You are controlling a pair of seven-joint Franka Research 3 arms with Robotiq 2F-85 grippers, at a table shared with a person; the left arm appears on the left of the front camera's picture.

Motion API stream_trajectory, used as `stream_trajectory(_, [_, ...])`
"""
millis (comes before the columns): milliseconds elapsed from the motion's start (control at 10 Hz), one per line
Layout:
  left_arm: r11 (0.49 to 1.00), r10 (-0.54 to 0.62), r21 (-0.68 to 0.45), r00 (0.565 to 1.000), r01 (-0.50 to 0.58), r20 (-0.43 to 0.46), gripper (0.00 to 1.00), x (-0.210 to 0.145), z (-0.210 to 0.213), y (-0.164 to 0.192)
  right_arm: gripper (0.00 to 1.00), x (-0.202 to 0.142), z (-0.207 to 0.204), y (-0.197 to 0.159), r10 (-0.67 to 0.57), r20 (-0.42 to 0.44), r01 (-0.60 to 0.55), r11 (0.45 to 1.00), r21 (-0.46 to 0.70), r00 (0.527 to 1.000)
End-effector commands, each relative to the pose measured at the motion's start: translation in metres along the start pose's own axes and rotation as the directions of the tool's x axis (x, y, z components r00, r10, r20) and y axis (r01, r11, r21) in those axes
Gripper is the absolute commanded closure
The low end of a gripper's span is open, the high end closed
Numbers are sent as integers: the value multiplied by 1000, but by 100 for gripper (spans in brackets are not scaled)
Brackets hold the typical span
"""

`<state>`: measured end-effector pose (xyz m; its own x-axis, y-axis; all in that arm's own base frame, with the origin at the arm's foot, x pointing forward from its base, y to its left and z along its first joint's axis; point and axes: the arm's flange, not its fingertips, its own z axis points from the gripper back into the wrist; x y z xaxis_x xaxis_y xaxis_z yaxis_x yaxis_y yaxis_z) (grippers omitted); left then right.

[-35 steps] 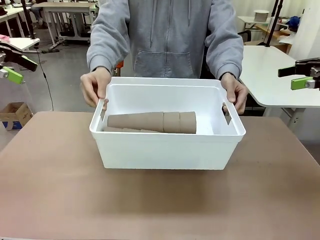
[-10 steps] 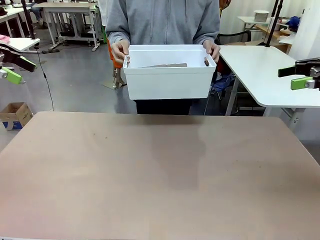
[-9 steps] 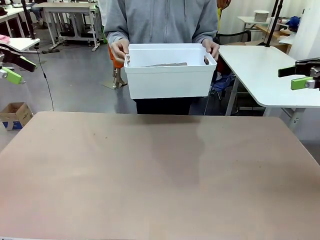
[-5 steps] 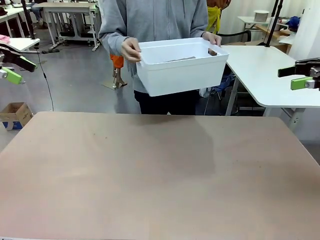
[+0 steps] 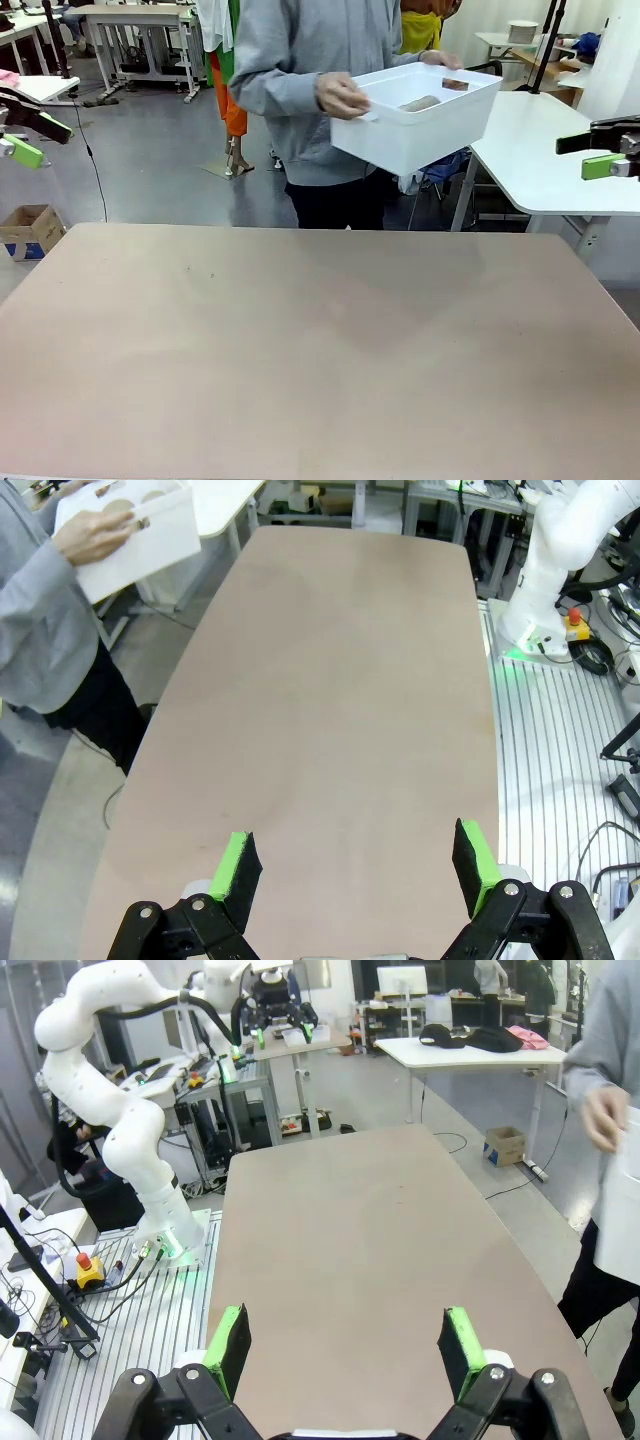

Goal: Stack the cups and store them in the basket.
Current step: Place the stack of Reusable plastic cups into the Pantry Basket.

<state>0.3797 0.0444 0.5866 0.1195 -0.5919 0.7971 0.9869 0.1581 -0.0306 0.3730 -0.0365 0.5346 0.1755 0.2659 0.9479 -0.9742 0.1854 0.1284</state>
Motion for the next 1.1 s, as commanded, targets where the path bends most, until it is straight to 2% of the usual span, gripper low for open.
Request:
stream_trajectory(0, [1000, 9, -3, 1000, -9, 23, 0, 3, 1, -1, 0, 5, 1, 1, -14, 14, 14, 1000, -1, 1000])
stream_trajectory(1000, [1000, 9, -3, 1000, -9, 23, 0, 3, 1, -1, 0, 5, 1, 1, -14, 14, 14, 1000, -1, 1000])
